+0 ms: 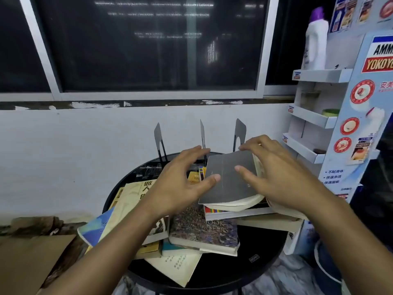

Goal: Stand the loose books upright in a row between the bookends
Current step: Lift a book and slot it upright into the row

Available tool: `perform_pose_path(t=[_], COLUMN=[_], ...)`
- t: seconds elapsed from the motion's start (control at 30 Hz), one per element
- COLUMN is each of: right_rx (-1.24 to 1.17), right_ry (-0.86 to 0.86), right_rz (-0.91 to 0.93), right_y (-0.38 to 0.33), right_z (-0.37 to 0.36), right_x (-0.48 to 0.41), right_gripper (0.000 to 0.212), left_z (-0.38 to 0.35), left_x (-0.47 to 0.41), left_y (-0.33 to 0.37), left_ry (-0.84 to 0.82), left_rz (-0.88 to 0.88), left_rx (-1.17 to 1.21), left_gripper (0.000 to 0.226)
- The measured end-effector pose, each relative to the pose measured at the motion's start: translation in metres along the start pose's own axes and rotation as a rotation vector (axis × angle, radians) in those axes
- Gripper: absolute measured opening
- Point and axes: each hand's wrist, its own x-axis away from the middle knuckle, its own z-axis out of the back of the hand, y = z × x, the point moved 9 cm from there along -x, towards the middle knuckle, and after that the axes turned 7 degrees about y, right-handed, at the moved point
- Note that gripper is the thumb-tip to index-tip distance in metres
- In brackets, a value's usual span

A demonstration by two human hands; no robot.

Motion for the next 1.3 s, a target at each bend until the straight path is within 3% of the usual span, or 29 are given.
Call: perform_pose_path(t=[0.23, 0.47, 0.6, 0.8, 1.1, 1.3], right_rx=[0.061, 0.127, 0.156, 0.165, 0.199, 0.213], right_ry=[-0.143, -0.355, -0.396, -0.495, -0.394, -0.157], right_rz=[-0.220, -0.279, -0.301, -0.416, -0.414, -0.322], right_y=[0.067, 0.097, 0.102, 0.110, 0.094, 0.059], right_z=[-0.024, -0.066, -0.075, -0.085, -0.063, -0.004], right_x=[-0.039, -0.061, -0.073, -0.085, -0.096, -0.109], right_gripper=[0.054, 0.059, 0.062, 0.042, 0.023, 0.023], left_z=[-0.047, -0.088, -0.100, -0.115, -0.118, -0.103], left_x=[-0.031, -0.049, -0.047, -0.041, -0.027, -0.017], left_y=[-0.002, -0.009, -0.014, -0.018, -0.005, 0.016], left_ry=[-0.148, -0.276, -0.299, -0.350, -0.399, -0.308], left_rz=[0.017, 0.086, 0.105, 0.084, 0.050, 0.038], left_rx=[-0.043, -0.089, -0.055, -0.074, -0.133, 0.077], left_gripper=[0.093, 0.090, 0.101, 0.105, 0.093, 0.107])
